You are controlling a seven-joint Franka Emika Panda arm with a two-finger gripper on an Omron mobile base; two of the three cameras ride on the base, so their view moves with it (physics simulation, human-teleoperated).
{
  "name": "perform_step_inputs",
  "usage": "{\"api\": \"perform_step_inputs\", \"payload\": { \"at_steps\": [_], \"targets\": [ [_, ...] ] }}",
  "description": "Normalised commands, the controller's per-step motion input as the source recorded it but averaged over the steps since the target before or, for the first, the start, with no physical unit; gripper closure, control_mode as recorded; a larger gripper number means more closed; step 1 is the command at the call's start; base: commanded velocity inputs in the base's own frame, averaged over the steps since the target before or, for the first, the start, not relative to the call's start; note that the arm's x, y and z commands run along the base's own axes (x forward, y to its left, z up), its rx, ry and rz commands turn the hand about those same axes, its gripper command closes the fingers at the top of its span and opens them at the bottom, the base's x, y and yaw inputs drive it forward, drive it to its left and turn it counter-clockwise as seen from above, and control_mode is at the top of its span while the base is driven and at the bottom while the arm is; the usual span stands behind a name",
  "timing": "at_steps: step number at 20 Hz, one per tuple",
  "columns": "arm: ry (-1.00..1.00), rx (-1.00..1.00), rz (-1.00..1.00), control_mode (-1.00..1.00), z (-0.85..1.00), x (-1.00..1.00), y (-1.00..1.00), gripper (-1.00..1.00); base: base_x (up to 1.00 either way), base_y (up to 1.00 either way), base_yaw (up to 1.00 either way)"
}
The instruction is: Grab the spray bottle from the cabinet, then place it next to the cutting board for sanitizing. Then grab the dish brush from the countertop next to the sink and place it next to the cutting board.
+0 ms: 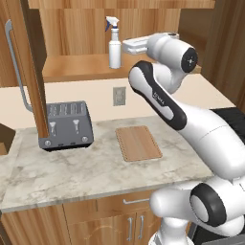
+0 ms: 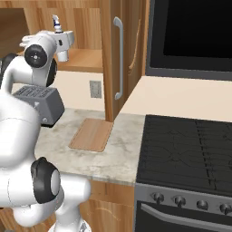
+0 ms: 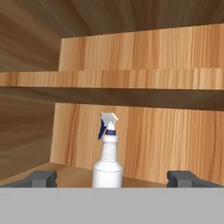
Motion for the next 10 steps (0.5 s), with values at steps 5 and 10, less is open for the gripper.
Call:
{"api": "perform_step_inputs", "payload": {
  "at_steps": [5, 10],
  "targets": [
    [0.03, 0.0, 0.0, -1.0, -0.04, 0.41, 0.16, -1.0, 0.0, 0.0, 0.0],
    [0.04, 0.0, 0.0, -1.0, 0.0, 0.49, 0.06, -1.0, 0.0, 0.0, 0.0]
  ]
}}
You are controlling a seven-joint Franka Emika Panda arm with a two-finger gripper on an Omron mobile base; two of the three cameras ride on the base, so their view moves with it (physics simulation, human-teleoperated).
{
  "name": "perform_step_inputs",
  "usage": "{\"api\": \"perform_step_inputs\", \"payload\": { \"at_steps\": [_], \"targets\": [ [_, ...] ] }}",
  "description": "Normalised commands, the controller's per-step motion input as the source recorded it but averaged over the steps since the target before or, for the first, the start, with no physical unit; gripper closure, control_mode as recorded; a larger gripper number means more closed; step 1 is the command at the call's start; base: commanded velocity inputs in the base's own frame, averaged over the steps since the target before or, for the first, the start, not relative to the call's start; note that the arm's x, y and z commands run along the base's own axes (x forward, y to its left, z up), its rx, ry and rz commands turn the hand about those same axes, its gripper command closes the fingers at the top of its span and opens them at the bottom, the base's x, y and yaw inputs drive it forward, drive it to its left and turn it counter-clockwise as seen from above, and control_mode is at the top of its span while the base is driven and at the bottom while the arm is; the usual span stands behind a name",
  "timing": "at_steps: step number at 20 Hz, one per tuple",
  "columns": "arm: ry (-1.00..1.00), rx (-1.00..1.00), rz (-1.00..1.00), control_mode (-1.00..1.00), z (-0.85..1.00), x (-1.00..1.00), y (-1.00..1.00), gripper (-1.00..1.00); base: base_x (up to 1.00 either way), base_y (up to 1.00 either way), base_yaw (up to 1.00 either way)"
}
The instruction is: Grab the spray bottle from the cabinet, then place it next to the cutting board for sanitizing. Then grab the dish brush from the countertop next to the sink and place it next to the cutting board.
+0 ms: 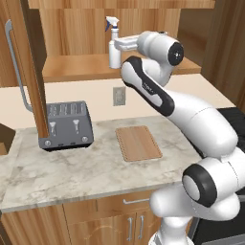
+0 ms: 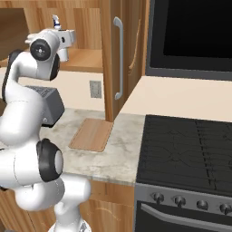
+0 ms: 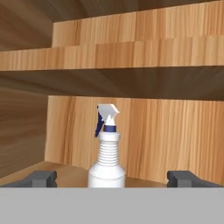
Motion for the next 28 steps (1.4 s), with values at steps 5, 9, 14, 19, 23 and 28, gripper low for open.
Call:
{"api": "perform_step_inputs", "payload": {
  "at_steps": [5, 9, 14, 19, 23, 28],
  "targets": [
    [0.04, 0.0, 0.0, -1.0, 0.0, 0.33, 0.03, -1.0, 0.0, 0.0, 0.0],
    [0.02, 0.0, 0.0, -1.0, 0.0, 0.23, 0.26, -1.0, 0.0, 0.0, 0.0],
    [0.03, 0.01, 0.0, -1.0, -0.01, 0.15, 0.06, -1.0, 0.0, 0.0, 0.0],
    [0.04, 0.02, 0.0, -1.0, -0.2, 0.2, 0.03, -1.0, 0.0, 0.0, 0.0],
    [0.06, 0.0, 0.0, -1.0, -0.29, 0.3, 0.07, -1.0, 0.0, 0.0, 0.0],
    [0.05, 0.0, 0.0, -1.0, -0.19, 0.21, 0.04, -1.0, 0.0, 0.0, 0.0]
  ]
}}
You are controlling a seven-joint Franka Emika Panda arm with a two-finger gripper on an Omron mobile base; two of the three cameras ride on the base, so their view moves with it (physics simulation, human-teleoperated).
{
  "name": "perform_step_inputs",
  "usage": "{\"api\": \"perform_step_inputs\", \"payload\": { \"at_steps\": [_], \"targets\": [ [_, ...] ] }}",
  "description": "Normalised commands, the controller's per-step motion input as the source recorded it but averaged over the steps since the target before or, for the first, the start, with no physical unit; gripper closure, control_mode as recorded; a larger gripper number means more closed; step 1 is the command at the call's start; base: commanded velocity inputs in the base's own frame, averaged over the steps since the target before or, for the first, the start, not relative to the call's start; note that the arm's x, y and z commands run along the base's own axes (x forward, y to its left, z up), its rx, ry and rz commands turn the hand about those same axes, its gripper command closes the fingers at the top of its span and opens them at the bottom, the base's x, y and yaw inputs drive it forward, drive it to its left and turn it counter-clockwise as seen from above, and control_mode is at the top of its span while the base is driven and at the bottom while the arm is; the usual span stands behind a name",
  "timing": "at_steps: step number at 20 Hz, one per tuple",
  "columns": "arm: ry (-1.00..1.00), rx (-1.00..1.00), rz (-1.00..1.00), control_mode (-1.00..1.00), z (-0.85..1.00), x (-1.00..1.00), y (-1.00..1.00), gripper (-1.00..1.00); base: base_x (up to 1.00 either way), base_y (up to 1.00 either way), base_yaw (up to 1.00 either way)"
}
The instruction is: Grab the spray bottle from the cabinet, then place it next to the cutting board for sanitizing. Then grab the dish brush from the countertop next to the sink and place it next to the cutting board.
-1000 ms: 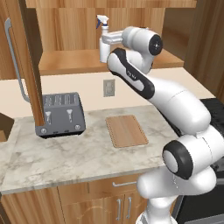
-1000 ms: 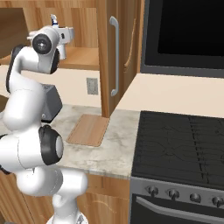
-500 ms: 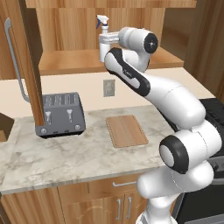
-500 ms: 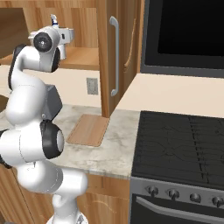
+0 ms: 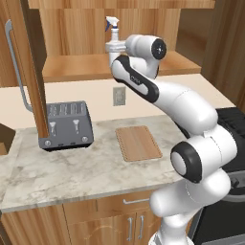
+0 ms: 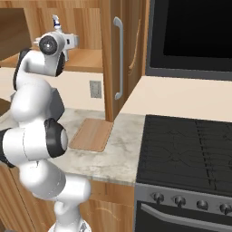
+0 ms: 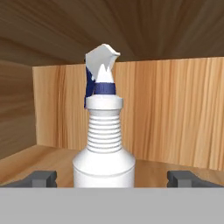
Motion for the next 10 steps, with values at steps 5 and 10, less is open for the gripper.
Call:
{"api": "perform_step_inputs", "payload": {
  "at_steps": [5, 10],
  "targets": [
    [0.03, 0.0, 0.0, -1.0, -0.16, 0.16, 0.15, -1.0, 0.0, 0.0, 0.0],
    [0.0, 0.0, 0.0, -1.0, -0.06, 0.16, 0.12, -1.0, 0.0, 0.0, 0.0]
  ]
}}
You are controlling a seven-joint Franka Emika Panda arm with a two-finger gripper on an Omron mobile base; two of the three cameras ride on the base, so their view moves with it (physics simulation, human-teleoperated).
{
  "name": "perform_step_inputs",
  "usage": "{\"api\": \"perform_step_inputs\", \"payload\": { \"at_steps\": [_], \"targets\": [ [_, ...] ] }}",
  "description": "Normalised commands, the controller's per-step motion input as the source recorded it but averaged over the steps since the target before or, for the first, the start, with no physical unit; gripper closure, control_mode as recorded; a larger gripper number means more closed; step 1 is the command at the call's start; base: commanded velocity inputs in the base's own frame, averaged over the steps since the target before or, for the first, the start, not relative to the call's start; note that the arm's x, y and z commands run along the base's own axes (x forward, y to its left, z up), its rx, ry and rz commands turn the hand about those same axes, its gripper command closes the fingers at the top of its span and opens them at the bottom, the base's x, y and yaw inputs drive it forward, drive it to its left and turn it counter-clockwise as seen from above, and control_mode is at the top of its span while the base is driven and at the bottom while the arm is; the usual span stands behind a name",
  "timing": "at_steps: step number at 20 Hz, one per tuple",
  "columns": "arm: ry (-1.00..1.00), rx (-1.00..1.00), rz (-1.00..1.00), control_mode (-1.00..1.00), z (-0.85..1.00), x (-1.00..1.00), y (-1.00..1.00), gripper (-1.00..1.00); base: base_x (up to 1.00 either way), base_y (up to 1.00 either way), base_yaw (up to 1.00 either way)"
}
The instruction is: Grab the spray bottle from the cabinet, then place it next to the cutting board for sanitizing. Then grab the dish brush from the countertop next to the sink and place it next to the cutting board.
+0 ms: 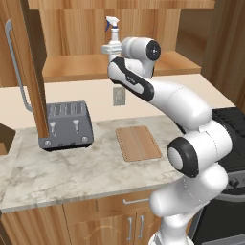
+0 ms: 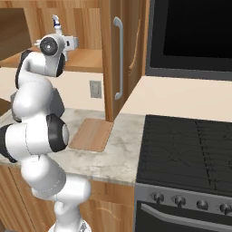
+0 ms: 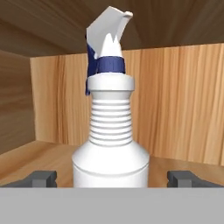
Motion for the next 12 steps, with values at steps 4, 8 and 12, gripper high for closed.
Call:
{"api": "perform_step_inputs", "payload": {
  "at_steps": [4, 8, 12],
  "targets": [
    [0.07, 0.0, 0.0, -1.0, -0.1, 0.33, 0.15, 1.0, 0.0, 0.0, 0.0],
    [0.1, 0.0, 0.0, -1.0, -0.06, 0.3, 0.05, 1.0, 0.0, 0.0, 0.0],
    [0.05, 0.0, 0.0, -1.0, -0.01, 0.06, 0.03, 1.0, 0.0, 0.0, 0.0]
  ]
}}
